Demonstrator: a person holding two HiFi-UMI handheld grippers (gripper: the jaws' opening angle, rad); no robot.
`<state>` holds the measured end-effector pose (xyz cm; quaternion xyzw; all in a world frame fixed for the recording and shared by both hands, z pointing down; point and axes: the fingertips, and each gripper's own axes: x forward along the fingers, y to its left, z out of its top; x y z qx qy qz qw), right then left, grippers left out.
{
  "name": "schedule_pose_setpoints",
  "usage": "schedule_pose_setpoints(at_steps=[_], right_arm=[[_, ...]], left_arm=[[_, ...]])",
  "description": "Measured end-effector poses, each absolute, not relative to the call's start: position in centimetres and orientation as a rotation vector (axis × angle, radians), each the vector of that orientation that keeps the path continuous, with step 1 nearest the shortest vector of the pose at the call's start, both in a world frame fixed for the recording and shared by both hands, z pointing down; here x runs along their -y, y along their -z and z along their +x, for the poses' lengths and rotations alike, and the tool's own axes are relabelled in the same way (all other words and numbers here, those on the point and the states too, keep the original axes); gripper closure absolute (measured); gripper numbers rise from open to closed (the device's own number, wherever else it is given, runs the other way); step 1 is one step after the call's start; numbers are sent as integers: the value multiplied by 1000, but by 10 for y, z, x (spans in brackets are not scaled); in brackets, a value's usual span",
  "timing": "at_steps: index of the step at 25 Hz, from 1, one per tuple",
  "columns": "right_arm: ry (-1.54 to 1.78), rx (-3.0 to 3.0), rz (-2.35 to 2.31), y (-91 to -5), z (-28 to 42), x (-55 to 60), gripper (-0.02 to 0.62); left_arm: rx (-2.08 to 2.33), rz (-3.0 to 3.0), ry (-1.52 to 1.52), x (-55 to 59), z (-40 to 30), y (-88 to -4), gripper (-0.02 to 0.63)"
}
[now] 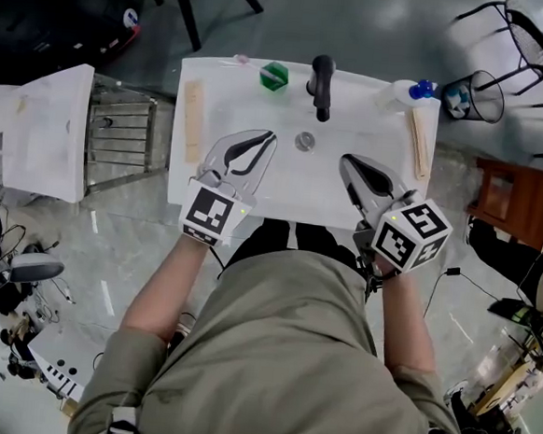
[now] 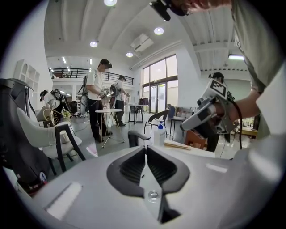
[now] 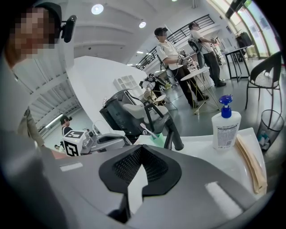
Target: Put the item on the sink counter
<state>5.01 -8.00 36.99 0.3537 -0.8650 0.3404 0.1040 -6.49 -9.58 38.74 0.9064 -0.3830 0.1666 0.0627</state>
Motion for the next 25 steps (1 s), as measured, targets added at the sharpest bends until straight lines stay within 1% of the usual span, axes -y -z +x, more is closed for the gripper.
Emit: schedule_pose_setpoints(at_steps=[2,25], right_arm=[[-993,2557,1049,-368,50,80,584],[-927,2573,989,-361,36,76,586]], left_arm=[[1143,2755,-494,91,-60,-380,600],[1036,2773,-435,85,-43,-359,600]])
